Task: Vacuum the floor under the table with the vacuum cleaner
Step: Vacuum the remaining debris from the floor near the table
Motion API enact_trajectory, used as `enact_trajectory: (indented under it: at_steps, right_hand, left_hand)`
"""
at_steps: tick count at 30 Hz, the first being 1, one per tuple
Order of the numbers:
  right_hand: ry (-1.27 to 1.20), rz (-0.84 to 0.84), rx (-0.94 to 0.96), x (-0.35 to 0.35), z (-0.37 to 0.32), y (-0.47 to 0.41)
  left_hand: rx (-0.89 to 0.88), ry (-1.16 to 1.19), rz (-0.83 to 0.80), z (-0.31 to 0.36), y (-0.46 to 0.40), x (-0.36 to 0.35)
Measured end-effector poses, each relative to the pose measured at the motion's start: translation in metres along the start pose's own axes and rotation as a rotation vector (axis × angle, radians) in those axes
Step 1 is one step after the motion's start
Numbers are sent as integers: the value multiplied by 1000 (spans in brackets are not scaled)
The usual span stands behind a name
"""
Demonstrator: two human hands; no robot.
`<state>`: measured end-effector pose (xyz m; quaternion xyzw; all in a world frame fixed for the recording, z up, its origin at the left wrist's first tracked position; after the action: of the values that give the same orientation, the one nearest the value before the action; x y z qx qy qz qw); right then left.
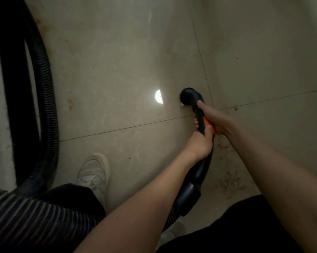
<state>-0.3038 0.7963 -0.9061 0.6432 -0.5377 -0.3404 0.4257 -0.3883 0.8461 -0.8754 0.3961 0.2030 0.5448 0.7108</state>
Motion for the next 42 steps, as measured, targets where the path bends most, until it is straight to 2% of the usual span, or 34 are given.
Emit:
enact_trajectory:
  at_steps: [13,19,22,31,42]
  right_hand:
    - [39,2,-54,3,17,13]
    - [60,-37,-13,-17,15,16]
    - [57,-8,1,-10,14,15]
    - [-25,149,-33,41,25,41]
    - [-45,141,-63,39,34,31]
  left_hand:
    - [29,75,-83,-5,21,-13]
    - [27,128,-8,-15,23,-4]
    - [10,106,-19,-11,23,-4]
    - [-22,28,-201,12,37,-36]
    - [14,-26,-199,7,28,-39]
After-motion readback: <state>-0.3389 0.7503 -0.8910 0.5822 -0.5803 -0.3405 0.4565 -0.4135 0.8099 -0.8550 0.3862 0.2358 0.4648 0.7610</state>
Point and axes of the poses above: each hand's wrist, its own y-axis away from the middle knuckle, its own x-axis out of the back of the hand, z = x × y, the point moved 5 cm from there along -y, towards the middle knuckle, and after that the axes turned 12 degrees about -y, right-handed, at the moved point
